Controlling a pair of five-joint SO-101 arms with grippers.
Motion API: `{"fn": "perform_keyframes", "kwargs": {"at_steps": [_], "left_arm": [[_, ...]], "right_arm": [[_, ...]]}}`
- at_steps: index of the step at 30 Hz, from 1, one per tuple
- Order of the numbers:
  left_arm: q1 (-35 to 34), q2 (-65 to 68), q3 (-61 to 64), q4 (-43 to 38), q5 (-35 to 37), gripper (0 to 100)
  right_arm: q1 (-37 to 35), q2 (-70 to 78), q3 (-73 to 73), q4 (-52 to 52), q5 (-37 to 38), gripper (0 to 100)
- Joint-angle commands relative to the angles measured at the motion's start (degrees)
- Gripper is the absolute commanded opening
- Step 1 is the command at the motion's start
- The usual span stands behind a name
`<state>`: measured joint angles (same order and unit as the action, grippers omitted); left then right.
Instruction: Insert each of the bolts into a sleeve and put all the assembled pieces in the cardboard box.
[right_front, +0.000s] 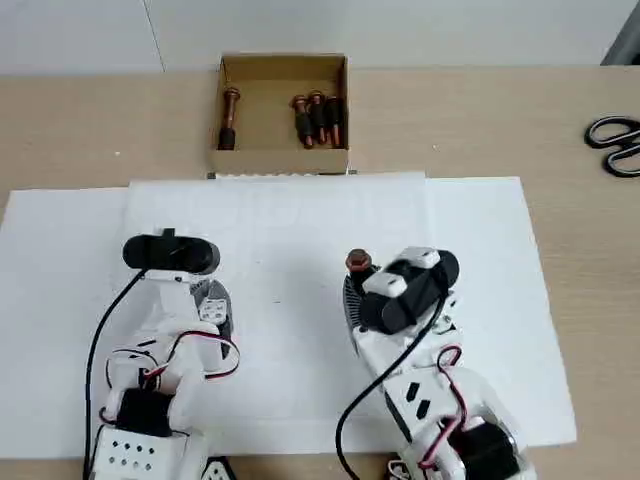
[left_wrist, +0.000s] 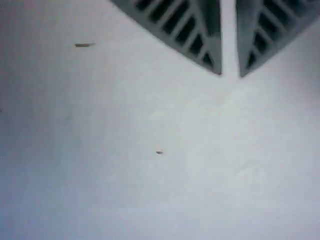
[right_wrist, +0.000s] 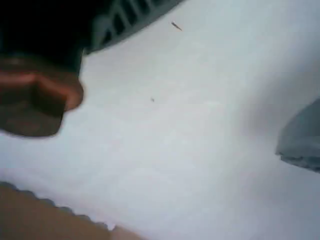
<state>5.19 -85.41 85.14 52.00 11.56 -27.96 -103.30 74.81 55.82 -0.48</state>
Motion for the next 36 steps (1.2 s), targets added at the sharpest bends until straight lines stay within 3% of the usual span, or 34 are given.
{"fn": "perform_keyframes", "kwargs": {"at_steps": [1, 7, 14, 23, 36], "left_arm": [[-0.53, -0.44, -0.04, -2.81, -0.26, 1], [-0.53, -0.44, 3.38, -4.84, -0.18, 1], [-0.53, -0.44, 5.85, -8.53, -0.26, 1], [-0.53, -0.44, 6.46, -9.49, -0.35, 1], [-0.53, -0.44, 6.46, -9.41, -0.09, 1]], "right_arm": [[1.71, -0.57, -0.53, -2.59, -1.05, 0.3], [5.85, 3.3, -0.79, -11.38, -1.05, 0.3], [6.37, 22.2, -8.7, -22.29, -1.05, 0.3], [6.37, 53.49, -30.24, -31.6, -1.14, 0.3], [6.37, 89.63, -62.86, -32.75, -1.14, 0.3]]}}
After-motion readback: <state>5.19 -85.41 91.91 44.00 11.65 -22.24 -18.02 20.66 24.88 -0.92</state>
